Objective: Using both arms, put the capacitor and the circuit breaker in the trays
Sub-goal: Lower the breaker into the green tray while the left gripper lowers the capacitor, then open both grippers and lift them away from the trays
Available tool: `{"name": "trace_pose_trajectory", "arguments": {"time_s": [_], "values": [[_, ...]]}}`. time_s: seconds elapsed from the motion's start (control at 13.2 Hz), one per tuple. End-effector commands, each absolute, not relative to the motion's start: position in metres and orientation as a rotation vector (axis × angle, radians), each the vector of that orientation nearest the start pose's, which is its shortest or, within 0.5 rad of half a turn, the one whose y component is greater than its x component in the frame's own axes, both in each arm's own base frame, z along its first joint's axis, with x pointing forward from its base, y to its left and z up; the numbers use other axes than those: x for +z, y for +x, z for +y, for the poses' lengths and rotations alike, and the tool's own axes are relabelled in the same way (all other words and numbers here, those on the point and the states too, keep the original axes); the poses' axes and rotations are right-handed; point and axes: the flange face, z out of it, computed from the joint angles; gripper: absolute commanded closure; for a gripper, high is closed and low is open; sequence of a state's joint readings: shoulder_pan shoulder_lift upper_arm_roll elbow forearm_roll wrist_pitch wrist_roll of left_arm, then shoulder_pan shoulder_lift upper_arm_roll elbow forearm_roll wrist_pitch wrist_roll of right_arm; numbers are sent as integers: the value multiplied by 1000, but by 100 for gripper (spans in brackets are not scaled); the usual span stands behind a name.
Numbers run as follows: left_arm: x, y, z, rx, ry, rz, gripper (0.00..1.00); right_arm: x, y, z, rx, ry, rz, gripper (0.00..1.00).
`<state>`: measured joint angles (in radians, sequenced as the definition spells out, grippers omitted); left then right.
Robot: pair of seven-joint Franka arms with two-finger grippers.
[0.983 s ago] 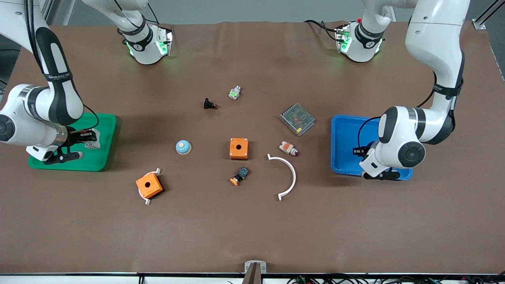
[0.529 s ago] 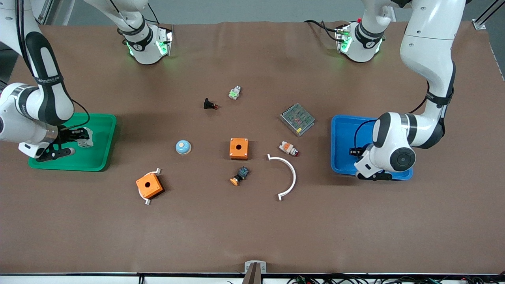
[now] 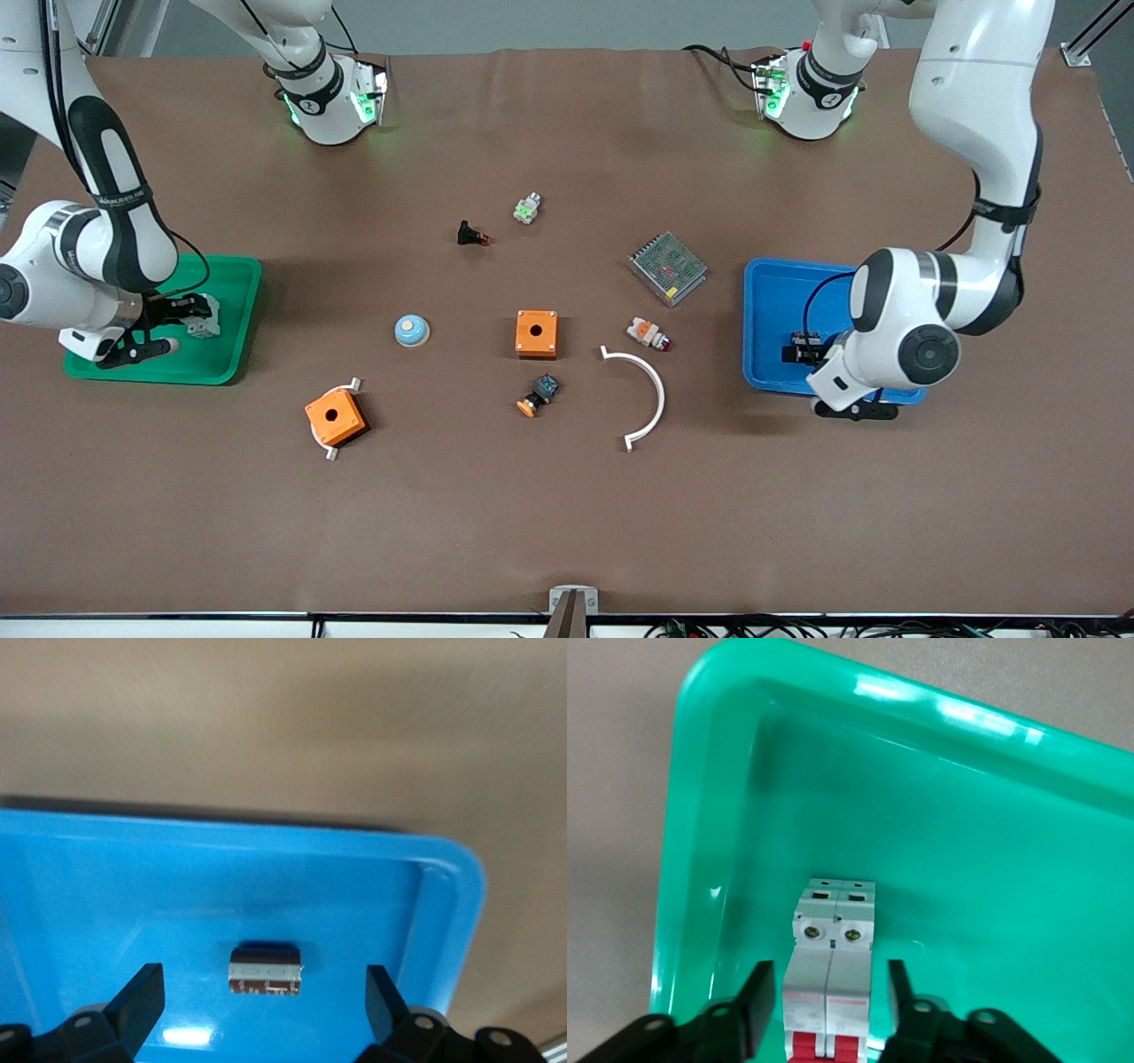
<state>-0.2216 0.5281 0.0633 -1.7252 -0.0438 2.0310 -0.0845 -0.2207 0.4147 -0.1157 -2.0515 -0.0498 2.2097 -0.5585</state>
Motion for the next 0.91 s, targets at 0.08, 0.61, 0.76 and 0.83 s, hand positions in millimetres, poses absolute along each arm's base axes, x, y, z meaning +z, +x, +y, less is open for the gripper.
{"name": "trace_pose_trajectory", "arguments": {"time_s": [0.08,0.61,0.76,0.83], "values": [[371,636,-84,112,-3186,-12,0,267,553,-170,450,-3027,-453,0],[509,620,-41,-71,-3122,-202,0,434,584,-29,323,-3061,-173,0],[548,616,-36,-61,-3091,-144,0,476,579,17,263,-3093,-67,0],[560,612,-36,-47,-3091,-130,0,496,571,36,224,-3105,-17,0]]}}
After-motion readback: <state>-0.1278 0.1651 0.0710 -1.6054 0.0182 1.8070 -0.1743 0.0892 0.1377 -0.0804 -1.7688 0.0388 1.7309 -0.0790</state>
